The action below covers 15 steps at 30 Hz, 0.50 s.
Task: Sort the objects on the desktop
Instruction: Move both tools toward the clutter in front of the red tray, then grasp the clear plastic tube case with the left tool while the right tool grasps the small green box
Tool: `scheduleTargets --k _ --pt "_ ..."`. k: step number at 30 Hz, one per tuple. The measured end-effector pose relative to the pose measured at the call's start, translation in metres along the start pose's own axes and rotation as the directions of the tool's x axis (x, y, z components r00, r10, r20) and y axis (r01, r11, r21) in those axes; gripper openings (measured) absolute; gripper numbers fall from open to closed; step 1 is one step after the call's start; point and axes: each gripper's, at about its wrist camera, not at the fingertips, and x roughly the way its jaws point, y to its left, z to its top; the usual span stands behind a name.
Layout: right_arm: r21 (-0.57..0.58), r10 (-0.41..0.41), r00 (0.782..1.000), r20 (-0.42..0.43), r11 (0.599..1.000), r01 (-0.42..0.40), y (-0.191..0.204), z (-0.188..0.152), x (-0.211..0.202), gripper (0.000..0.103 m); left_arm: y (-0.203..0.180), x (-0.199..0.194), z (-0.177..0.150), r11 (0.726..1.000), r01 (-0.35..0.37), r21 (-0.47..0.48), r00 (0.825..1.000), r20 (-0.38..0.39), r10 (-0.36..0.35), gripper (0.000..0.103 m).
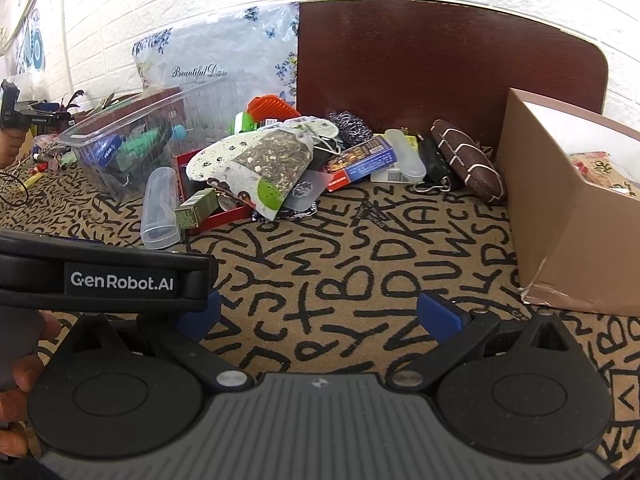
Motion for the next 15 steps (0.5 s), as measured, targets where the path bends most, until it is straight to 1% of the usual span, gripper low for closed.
scheduleTargets --k 4,7,11,14,15 --pt "-0.012 0.008 1.0 -0.012 1.0 -0.008 0.007 0.003 0.009 0.101 0.011 0.005 -0.001 1.0 0.013 -0.025 1.0 0.001 -0.013 0.103" --pt "-0.027 0.024 0.999 -0.021 0.999 -0.024 0.014 0.004 0.018 0.101 0.027 0.009 -0.001 0.997 0.014 -0.076 1.0 0.007 -0.013 0.103" --pt "-0.052 0.078 0.996 -0.031 0.995 -0.08 0.03 0.009 0.032 0.101 0.054 0.015 0.002 0.989 0.005 -0.15 1.0 0.017 -0.002 0.102" --pt "-0.075 0.118 0.992 -0.043 0.99 -0.121 0.044 0.015 0.047 0.101 0.074 0.02 0.008 0.976 0.001 -0.218 1.0 0.021 0.004 0.101" --pt "-0.081 0.129 0.991 -0.044 0.988 -0.132 0.049 0.018 0.051 0.101 0.08 0.022 0.011 0.971 0.001 -0.238 1.0 0.025 0.005 0.098"
